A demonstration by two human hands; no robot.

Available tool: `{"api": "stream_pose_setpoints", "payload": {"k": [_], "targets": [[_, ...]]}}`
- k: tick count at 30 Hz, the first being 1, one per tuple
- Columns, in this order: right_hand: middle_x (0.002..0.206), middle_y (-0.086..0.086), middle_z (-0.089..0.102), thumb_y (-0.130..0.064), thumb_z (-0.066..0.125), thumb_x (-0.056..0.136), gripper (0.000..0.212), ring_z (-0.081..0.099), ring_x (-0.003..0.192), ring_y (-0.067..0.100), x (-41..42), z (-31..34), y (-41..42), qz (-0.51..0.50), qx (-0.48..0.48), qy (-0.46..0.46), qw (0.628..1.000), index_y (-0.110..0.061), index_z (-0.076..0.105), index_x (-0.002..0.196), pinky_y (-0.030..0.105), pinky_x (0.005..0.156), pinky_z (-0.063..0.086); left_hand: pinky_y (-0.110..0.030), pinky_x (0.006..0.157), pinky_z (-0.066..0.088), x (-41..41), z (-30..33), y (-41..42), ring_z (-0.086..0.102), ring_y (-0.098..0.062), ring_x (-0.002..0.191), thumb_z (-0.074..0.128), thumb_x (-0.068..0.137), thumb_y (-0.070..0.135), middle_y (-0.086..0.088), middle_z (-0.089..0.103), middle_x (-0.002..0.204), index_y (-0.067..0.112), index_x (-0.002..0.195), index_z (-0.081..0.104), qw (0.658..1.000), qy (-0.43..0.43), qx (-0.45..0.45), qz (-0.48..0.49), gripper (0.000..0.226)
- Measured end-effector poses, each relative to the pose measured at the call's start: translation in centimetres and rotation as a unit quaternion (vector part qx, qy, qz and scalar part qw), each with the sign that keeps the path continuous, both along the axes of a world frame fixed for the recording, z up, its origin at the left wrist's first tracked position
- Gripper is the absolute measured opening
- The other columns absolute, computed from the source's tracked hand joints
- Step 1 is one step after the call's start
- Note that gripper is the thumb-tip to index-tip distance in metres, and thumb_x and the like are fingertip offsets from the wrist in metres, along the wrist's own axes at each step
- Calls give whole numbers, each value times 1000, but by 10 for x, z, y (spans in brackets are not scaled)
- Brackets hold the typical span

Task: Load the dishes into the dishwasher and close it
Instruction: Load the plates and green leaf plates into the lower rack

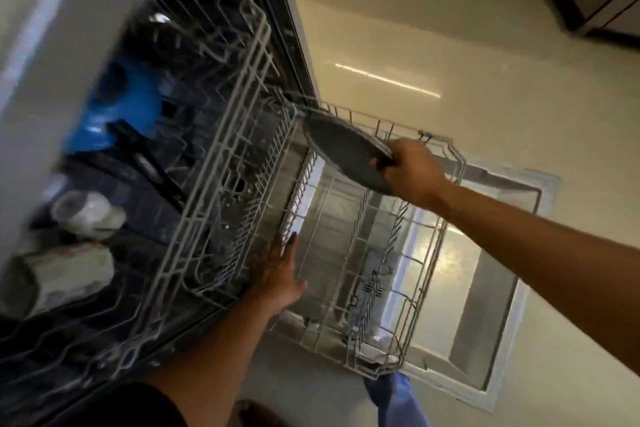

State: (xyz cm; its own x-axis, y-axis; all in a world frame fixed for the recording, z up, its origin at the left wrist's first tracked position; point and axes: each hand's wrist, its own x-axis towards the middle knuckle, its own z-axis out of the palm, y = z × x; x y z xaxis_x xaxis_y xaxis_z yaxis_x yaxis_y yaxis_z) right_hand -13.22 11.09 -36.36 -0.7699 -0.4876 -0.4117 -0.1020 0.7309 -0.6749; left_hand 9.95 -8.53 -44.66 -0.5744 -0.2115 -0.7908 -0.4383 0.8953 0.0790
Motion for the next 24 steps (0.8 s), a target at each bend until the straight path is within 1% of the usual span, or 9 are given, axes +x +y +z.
{"api": "stream_pose_setpoints", "payload": {"k": [3,7,9,12,14,16,18,20,24], "targets": [[99,5,70,-13,62,97,18,67,92,27,-15,-23,-18,15,-20,23,999,-12,73,111,39,80,55,-51,127,13,1,-29,-8,-6,-36,159,70,92,47,-10,-21,170,27,163,-17,1000,14,-12,12,114],[95,3,68,-11,61,99,12,65,87,21,-29,-46,-47,46,-64,13,997,-17,70,106,30,73,46,-50,128,12,-21,-60,-21,-11,-33,159,63,97,44,-10,-24,170,24,161,-21,996,59,-64,-33,108],[98,4,69,-12,60,101,13,65,89,21,-33,-54,-61,41,-88,8,995,-13,70,109,32,73,48,-49,128,16,-32,-71,-28,-3,-34,159,59,99,45,-10,-16,172,22,162,-19,996,45,-73,-40,103],[96,3,68,-8,60,99,17,65,86,19,-35,-64,-76,20,-127,10,992,-13,70,111,35,75,53,-47,124,29,-37,-80,-31,14,-34,158,60,100,41,-6,-4,173,28,162,-17,999,23,-36,-1,101],[88,-8,64,-2,59,95,25,61,78,9,-34,-67,-83,14,-147,10,989,-14,71,114,23,69,46,-45,122,33,-36,-81,-31,19,-33,157,60,100,38,-4,-3,174,30,162,-17,999,19,-31,-2,99],[92,-9,65,2,60,93,33,62,82,11,-32,-70,-90,15,-157,6,987,-12,71,121,17,70,45,-43,117,41,-36,-82,-29,28,-33,153,58,100,38,-5,1,174,29,162,-16,998,21,-49,-11,97],[107,3,70,3,59,93,36,66,98,20,-32,-73,-97,12,-165,-5,986,-11,69,126,32,82,54,-44,110,48,-37,-83,-27,40,-32,145,60,100,38,-7,9,173,28,163,-13,998,25,-50,1,97],[115,8,72,2,59,96,35,68,105,24,-34,-78,-103,1,-166,-19,986,-11,69,127,42,92,57,-45,108,49,-38,-83,-24,46,-32,140,62,98,38,-8,18,170,30,163,-10,999,24,-37,31,97],[117,16,71,0,57,99,31,70,104,32,-40,-90,-112,-10,-158,-53,986,-7,67,128,51,90,58,-49,116,42,-38,-85,-23,38,-31,148,64,98,37,-6,16,171,32,163,-6,995,26,6,101,96]]}}
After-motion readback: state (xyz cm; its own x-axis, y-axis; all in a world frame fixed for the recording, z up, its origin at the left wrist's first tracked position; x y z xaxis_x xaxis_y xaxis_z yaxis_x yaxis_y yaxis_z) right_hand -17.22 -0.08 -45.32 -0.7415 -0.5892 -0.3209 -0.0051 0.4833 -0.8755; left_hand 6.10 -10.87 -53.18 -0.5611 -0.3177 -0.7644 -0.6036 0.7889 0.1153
